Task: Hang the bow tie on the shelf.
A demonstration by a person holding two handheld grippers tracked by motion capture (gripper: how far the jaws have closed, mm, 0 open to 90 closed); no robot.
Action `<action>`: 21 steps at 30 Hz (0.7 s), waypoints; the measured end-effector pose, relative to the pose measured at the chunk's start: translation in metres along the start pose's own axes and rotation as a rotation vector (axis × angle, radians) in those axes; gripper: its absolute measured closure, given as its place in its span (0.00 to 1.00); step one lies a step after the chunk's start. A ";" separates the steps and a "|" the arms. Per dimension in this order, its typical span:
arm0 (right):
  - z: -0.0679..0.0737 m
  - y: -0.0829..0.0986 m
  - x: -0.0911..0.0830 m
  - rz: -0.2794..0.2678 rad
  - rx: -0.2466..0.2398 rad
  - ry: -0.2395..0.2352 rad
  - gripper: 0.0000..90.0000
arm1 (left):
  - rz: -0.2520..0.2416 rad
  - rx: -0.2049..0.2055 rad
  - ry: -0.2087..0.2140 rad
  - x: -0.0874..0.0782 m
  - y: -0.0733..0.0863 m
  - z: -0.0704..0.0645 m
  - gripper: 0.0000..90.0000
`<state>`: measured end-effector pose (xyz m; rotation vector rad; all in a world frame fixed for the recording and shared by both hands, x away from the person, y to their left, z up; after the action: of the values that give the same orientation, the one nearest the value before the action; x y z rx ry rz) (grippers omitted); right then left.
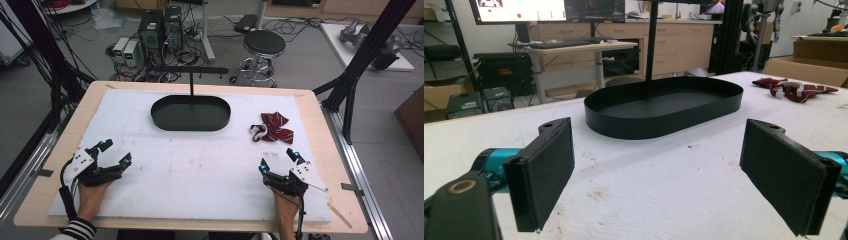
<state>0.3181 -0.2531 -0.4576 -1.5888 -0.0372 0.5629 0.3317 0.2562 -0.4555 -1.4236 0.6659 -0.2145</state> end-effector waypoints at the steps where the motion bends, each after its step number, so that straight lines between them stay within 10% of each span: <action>1: 0.000 0.000 0.000 0.001 0.001 -0.001 0.04 | 0.001 0.000 -0.001 0.000 0.000 0.000 0.16; 21: -0.001 0.000 0.002 0.016 0.009 0.003 0.04 | 0.010 0.007 -0.005 0.001 0.000 0.000 0.16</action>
<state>0.3202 -0.2538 -0.4577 -1.5826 -0.0198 0.5719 0.3321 0.2555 -0.4558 -1.4134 0.6678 -0.2053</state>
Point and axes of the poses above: each handheld gripper's, and its own axes: x roughly forward along the jaws, y roughly out of its underside, z roughly to its left, the point moved 6 cm from there along x, roughly forward along the jaws, and after that the axes turned 15 degrees about z, right-handed, at the moved point
